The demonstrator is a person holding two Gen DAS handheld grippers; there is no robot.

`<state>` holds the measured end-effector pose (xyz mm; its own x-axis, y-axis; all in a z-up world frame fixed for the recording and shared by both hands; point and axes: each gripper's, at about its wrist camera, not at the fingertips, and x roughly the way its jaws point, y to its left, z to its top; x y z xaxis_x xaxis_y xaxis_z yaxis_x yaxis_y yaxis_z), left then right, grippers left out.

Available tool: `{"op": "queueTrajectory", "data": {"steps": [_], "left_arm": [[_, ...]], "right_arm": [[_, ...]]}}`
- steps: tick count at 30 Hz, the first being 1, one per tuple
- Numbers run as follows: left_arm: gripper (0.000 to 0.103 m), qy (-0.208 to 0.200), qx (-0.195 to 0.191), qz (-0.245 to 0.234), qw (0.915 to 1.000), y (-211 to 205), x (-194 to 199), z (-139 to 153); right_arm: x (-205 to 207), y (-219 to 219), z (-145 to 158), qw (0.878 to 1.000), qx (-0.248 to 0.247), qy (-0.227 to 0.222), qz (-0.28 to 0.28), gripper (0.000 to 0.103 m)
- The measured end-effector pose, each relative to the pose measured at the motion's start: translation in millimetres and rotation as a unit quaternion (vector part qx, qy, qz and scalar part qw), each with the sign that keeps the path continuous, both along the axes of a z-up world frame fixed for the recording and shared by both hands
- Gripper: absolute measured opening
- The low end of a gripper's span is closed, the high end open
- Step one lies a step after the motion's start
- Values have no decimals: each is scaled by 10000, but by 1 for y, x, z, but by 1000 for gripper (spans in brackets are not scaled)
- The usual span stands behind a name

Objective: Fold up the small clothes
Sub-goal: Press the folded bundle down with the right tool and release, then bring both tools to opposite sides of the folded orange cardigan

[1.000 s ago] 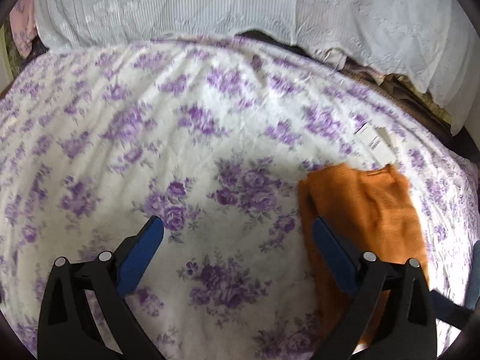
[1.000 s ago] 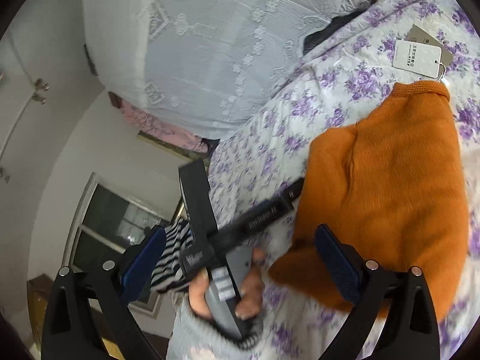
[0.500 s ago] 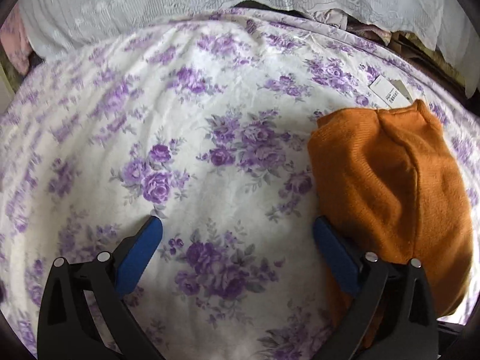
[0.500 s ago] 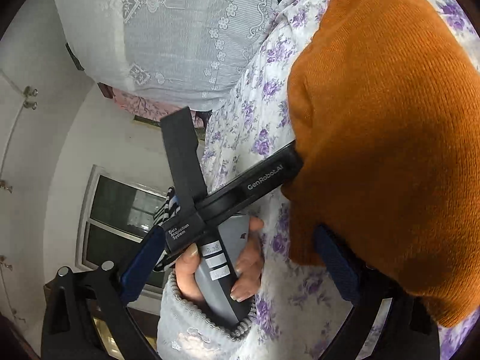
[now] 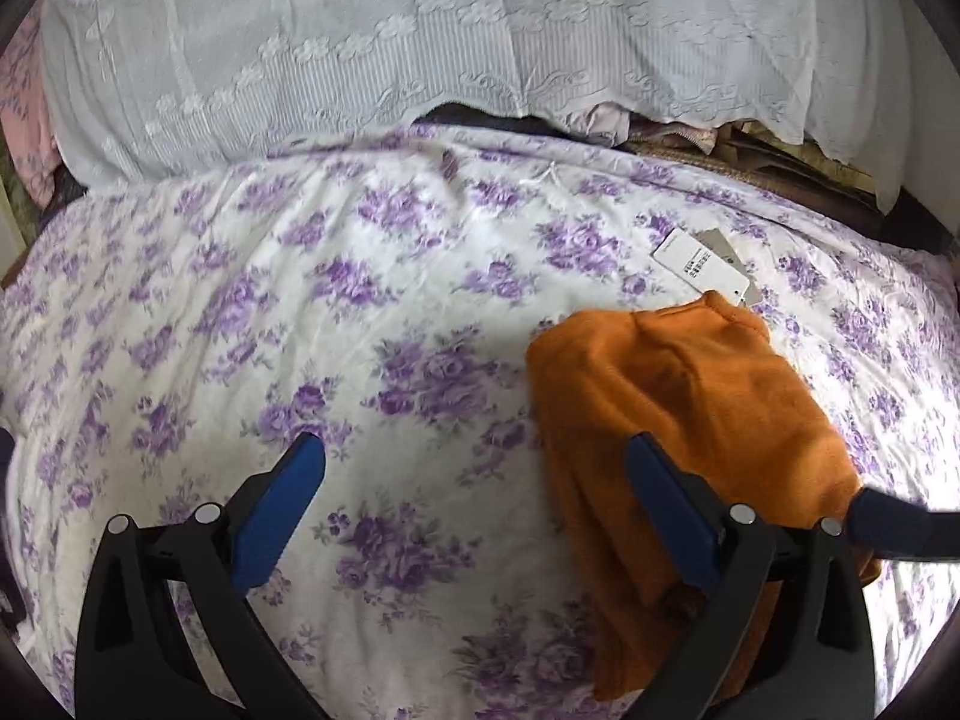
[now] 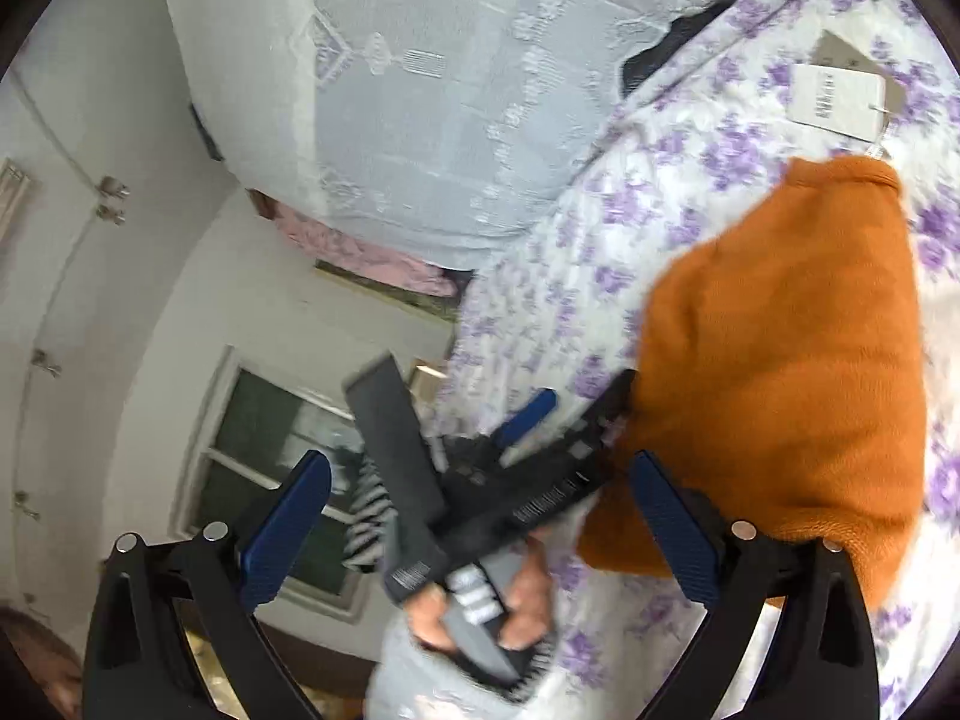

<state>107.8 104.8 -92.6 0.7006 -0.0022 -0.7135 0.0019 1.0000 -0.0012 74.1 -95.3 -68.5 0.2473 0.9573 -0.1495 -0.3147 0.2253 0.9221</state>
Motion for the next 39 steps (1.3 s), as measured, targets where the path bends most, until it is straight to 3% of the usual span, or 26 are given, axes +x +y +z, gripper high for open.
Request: {"op": "queueTrajectory", "data": {"steps": [5, 11, 13, 15, 17, 19, 23, 28, 31, 39], "left_arm": [[98, 17, -23, -4, 10000, 0, 2, 0], [98, -59, 32, -43, 10000, -3, -2, 1], [98, -23, 163, -104, 9998, -8, -1, -4], [99, 178, 415, -143, 9989, -15, 5, -17], [99, 424, 608, -102, 9972, -17, 12, -35], [99, 505, 338, -60, 9981, -10, 14, -40], [99, 625, -36, 2, 9980, 1, 16, -37], [99, 242, -235, -108, 9994, 0, 4, -11], [99, 215, -366, -253, 9988, -6, 1, -5], [99, 443, -44, -445, 9980, -27, 4, -23]], "right_arm": [[-5, 5, -1, 9994, 61, 70, 339, 100], [2, -16, 1, 9990, -360, -145, -220, 100], [7, -21, -13, 9980, -518, 48, -362, 100], [11, -21, -42, 9976, -328, 514, -313, 100], [5, -14, -55, 9980, -360, 462, -244, 100], [-3, -3, -47, 9968, -766, 159, -186, 100], [-7, 3, -42, 9944, -1045, -10, -162, 100], [2, -15, -24, 9989, -435, 28, -167, 100], [13, -26, -17, 9987, -356, -12, -360, 100], [62, -22, -12, 9985, -273, 30, -472, 100]]}}
